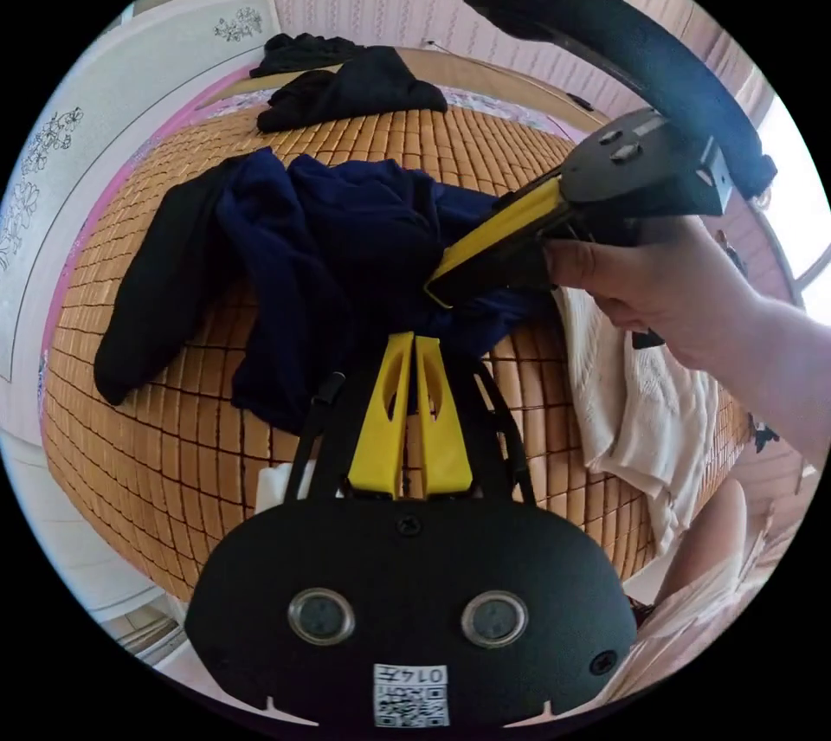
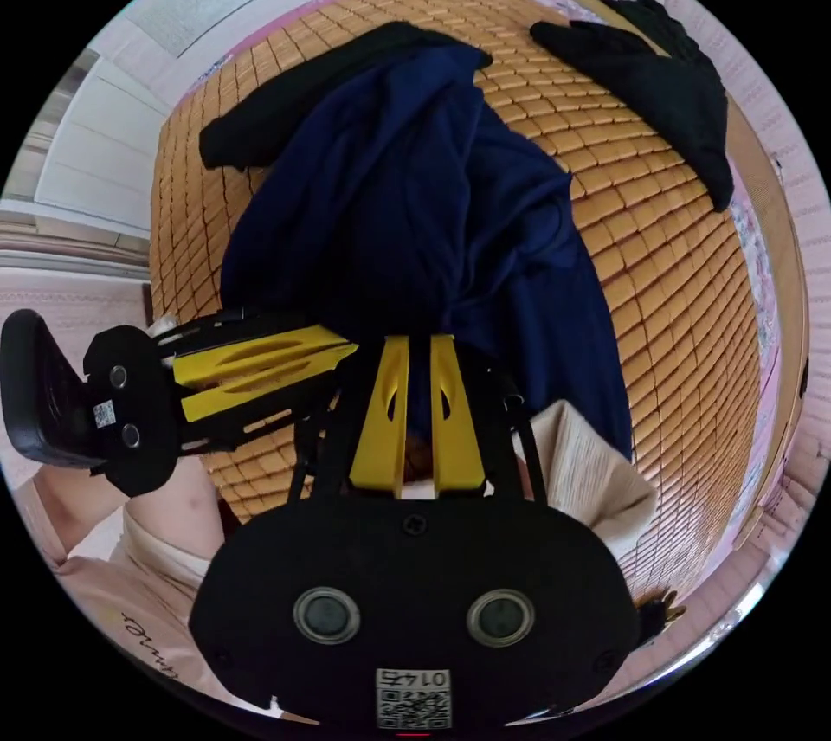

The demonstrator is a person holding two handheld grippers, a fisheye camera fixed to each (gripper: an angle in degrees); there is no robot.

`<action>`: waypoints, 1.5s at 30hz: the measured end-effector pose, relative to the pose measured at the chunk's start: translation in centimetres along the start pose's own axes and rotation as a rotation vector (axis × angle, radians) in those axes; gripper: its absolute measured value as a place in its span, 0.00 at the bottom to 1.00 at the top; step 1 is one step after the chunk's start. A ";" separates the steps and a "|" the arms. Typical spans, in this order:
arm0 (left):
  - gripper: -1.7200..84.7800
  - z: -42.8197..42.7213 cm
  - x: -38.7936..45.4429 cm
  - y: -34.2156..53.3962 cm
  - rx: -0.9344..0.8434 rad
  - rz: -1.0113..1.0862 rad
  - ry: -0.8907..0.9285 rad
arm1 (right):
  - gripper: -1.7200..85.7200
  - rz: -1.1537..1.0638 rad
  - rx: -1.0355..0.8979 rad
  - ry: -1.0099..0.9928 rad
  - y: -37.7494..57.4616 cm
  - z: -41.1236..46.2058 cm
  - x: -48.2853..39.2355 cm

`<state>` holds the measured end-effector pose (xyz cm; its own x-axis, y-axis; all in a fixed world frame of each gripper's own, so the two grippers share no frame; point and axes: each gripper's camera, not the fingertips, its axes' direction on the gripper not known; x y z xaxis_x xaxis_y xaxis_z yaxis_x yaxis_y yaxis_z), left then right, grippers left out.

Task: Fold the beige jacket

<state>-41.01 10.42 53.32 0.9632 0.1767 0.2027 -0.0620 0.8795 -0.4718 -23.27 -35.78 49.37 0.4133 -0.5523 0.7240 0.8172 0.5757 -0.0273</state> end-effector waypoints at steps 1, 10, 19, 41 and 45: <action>0.01 0.0 -1.9 -0.5 -0.008 0.013 -0.081 | 0.06 -0.011 0.000 -0.028 -2.1 0.4 -0.8; 0.02 -6.6 -19.4 4.4 0.032 -0.263 -0.202 | 0.03 -0.270 0.244 -0.162 -7.5 -4.7 -15.5; 0.08 -9.9 -2.2 15.1 0.082 -0.020 0.206 | 0.20 -0.011 0.016 0.073 20.3 -6.3 -5.4; 0.12 -8.5 16.2 12.6 -0.084 0.266 0.247 | 0.04 1.206 0.532 -0.271 74.2 -13.1 5.3; 0.13 -7.4 15.5 9.4 -0.058 0.201 0.189 | 0.06 1.019 0.516 -0.230 72.6 -13.6 2.4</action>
<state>-24.79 18.20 45.68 0.9651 0.2547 -0.0614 -0.2472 0.8076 -0.5355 42.50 -3.55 39.72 0.6587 0.3992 0.6378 -0.1333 0.8961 -0.4233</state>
